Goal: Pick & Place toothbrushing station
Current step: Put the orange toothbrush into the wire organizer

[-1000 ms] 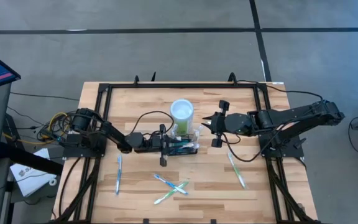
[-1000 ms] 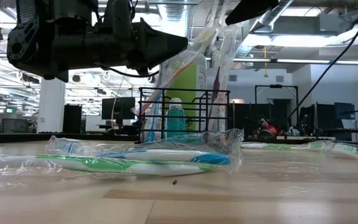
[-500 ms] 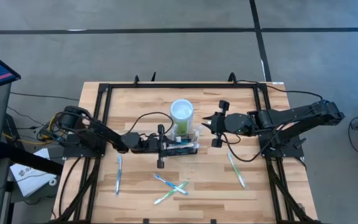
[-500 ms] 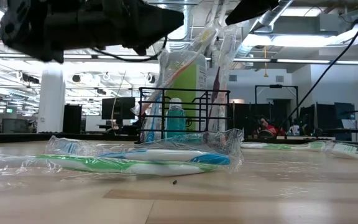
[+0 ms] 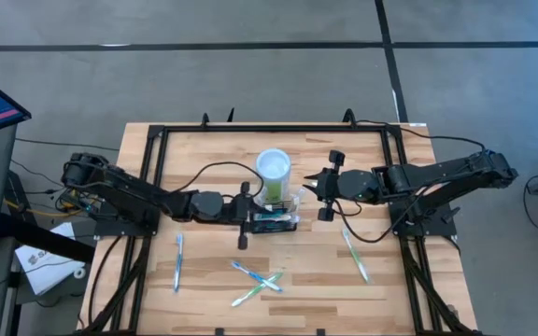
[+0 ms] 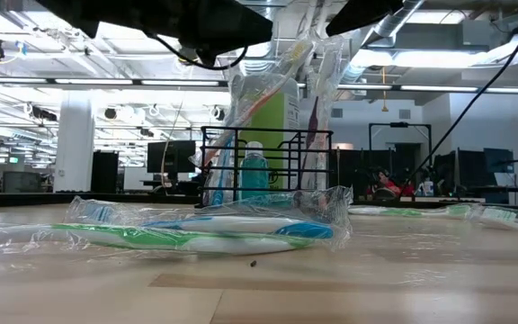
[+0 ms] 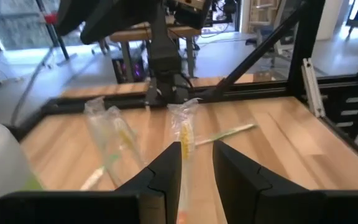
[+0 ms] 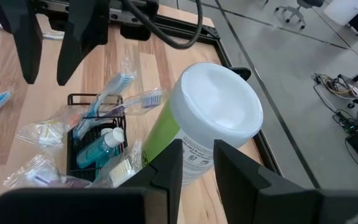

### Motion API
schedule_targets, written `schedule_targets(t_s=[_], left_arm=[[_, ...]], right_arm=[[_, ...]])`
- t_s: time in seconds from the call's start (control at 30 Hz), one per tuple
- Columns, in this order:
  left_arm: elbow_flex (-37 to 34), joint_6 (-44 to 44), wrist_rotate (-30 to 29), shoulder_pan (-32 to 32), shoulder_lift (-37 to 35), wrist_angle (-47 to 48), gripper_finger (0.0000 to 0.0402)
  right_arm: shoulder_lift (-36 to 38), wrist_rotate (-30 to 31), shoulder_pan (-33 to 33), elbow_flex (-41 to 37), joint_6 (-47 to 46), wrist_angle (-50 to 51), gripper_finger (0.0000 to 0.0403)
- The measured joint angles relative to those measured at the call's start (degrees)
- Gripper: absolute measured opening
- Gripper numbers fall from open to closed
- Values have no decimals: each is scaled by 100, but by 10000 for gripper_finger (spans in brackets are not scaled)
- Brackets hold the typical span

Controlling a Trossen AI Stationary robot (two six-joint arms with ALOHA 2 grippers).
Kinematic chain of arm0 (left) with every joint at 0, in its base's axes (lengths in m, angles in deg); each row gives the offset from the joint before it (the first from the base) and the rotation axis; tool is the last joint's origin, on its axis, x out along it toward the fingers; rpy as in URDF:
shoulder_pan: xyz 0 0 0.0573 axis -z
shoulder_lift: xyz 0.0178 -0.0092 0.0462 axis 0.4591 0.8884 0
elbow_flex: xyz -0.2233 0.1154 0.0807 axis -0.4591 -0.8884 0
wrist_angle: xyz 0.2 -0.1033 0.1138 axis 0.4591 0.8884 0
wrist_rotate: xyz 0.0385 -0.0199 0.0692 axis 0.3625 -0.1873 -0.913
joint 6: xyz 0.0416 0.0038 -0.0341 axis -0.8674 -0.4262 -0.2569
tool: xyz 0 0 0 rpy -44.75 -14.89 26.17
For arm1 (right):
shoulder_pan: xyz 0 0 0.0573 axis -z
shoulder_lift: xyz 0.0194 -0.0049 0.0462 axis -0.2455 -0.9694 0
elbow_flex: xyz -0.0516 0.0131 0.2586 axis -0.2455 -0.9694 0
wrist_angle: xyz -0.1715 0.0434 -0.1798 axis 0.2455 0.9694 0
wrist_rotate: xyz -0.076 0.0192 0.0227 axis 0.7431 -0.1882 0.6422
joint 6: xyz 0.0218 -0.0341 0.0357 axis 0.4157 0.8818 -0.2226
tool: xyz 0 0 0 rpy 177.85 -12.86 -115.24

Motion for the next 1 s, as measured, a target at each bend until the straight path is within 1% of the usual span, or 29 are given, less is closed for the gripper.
schedule_targets(t_s=[0.07, 0.23, 0.47, 0.6, 0.73, 1.0], left_arm=[[81, 90, 116, -38, 2, 204, 86], [256, 126, 402, -102, 151, 292, 92], [422, 256, 400, -197, 178, 554, 141], [565, 289, 462, -231, 284, 718, 155], [653, 276, 398, -226, 303, 967, 155], [682, 289, 422, -264, 382, 959, 145]], right_arm=[[0, -2, 0, 0, 0, 0, 82], [0, -2, 1, 0, 0, -31, 82], [0, -2, 0, 0, 0, -31, 82], [0, -2, 0, 0, 0, -35, 82], [0, -5, 0, 0, -1, -59, 82], [0, -12, 1, 0, 0, -80, 82]])
